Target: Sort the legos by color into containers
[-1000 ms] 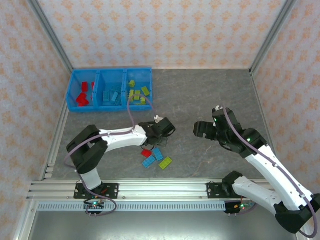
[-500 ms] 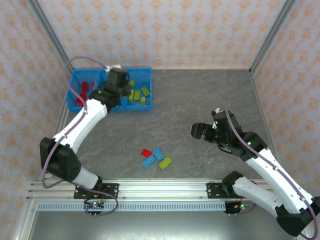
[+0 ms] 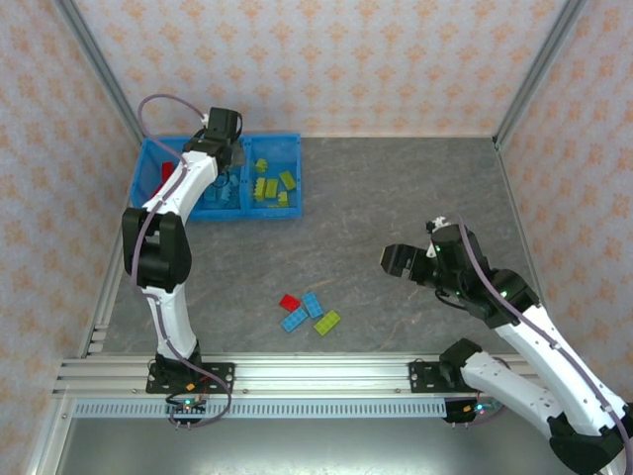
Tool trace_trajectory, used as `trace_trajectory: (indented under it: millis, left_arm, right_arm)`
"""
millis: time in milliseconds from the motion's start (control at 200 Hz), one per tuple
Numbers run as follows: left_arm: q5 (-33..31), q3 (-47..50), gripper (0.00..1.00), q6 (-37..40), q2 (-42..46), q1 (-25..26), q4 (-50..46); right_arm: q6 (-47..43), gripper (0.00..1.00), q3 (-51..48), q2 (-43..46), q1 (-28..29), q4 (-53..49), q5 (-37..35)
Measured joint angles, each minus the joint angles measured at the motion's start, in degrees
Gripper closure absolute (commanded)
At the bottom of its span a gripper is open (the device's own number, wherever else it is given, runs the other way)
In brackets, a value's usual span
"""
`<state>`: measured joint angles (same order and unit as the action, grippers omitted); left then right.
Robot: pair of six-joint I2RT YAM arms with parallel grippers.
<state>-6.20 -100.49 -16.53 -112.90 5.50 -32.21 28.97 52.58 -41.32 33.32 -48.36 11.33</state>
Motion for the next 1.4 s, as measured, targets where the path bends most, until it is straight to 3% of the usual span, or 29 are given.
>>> trace_trajectory:
  millis: [130, 260, 370, 500, 696, 891, 1061, 1396]
  left_arm:
    - [2.6, 3.2, 0.46, -1.6, 6.1, 0.1, 0.0]
    - [6.1, 13.9, 0.47, -6.1, 21.0, 1.9, 0.8]
    - [6.6, 23.2, 0.49, -12.6, 33.4, 9.4, 1.9]
    - [5.0, 33.7, 0.49, -25.0, 40.4, 21.5, 2.1]
    - [4.3, 45.8, 0.51, -46.1, 39.1, 34.1, -0.9]
    - [4.5, 53.7, 0.44, -67.9, 37.5, 44.1, -1.0]
    - [4.7, 50.6, 0.41, -76.1, 31.3, 44.7, -4.3]
    - [7.8, 47.3, 0.36, -82.3, 23.0, 44.7, -6.9]
  right_arm:
    - [0.0, 0.06, 0.0, 0.0, 0.0, 0.0, -0.1]
    - [0.2, 0.06, -1.2, -0.7, 0.0, 1.3, -0.9]
    - [0.5, 0.06, -2.4, -2.2, 0.0, 3.0, -1.5]
    - [0.7, 0.06, -2.9, -5.4, 0.0, 4.9, -1.9]
    - [0.6, 0.05, -2.9, -9.1, 0.0, 5.6, -1.9]
    - [0.9, 0.05, -3.0, -8.8, 0.0, 5.6, -1.9]
    - [1.3, 0.05, -4.0, -7.1, 0.0, 5.8, -2.4]
    - [1.3, 0.05, -4.3, -6.2, 0.0, 5.5, -3.5]
